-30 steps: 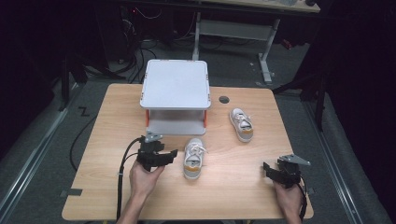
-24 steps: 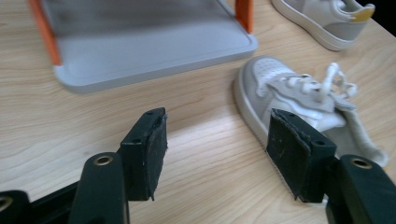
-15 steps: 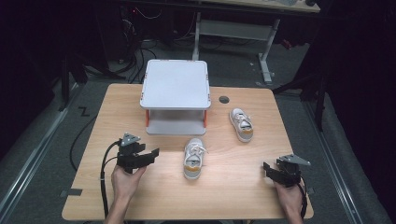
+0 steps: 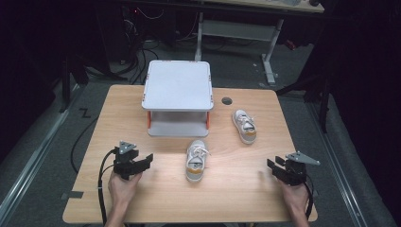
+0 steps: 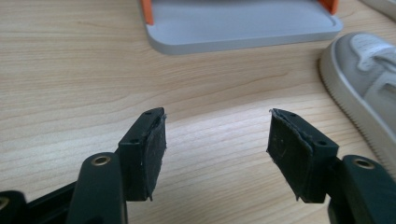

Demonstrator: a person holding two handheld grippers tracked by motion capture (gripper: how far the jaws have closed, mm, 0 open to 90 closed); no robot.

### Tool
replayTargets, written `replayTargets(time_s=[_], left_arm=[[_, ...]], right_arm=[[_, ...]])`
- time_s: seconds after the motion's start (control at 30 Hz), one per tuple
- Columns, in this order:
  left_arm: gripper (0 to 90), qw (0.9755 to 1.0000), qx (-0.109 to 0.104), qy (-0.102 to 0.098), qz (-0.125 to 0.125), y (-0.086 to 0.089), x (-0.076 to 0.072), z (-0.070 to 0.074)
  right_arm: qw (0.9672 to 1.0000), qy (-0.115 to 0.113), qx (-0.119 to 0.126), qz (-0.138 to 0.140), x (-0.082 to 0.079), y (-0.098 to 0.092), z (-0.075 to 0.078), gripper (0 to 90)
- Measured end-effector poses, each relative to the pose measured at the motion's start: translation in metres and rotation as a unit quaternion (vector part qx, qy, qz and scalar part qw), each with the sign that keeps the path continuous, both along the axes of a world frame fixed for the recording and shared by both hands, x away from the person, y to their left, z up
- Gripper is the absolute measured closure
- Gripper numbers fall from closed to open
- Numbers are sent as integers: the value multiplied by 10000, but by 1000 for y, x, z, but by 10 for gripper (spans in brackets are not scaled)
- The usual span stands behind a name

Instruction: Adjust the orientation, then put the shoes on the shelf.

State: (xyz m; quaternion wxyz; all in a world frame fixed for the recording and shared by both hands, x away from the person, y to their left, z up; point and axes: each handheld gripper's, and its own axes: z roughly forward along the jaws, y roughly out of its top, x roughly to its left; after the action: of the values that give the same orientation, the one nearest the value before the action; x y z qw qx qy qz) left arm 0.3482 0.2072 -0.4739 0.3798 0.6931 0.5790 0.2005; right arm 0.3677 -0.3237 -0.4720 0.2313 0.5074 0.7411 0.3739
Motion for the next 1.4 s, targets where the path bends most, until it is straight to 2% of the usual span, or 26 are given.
replayTargets(time_s=[0.1,0.27,0.37,0.73,0.77,0.83,0.87,0.9,1.1,1.23,1.27,1.33,1.4], left_arm=[[373,9999,89,-12,47,1,0,-5],[373,9997,199,-29,149,3,3,-14],[374,9995,254,-24,178,2,4,-17],[373,9976,637,-12,262,-1,9,-26],[374,9972,687,4,289,-2,10,-28],[373,9968,744,38,281,-1,10,-30],[369,9964,802,-35,268,-1,9,-33],[368,9964,802,-35,268,-1,9,-33],[367,9964,805,-23,274,-1,8,-33],[359,9965,790,-20,261,-1,8,-33],[355,9966,782,-17,266,-1,8,-33],[349,9966,783,-19,254,-1,8,-33],[346,9966,784,-19,247,-1,8,-33]], right_arm=[[10000,-47,44,64,1,2,5,591],[9994,-132,41,324,9,14,19,610],[9991,-167,46,386,11,17,22,613],[9972,-246,-44,711,35,42,42,632],[9971,-210,-77,731,42,48,45,635],[9970,-206,-96,743,46,51,47,637],[9967,-185,-144,775,54,56,49,638],[9967,-185,-144,775,54,56,49,638],[9962,-76,-307,808,82,76,56,641],[9959,88,-454,782,101,90,54,639],[9955,210,-532,752,110,95,52,638],[9956,225,-548,730,113,97,51,638],[9949,348,-665,675,121,101,49,638]])
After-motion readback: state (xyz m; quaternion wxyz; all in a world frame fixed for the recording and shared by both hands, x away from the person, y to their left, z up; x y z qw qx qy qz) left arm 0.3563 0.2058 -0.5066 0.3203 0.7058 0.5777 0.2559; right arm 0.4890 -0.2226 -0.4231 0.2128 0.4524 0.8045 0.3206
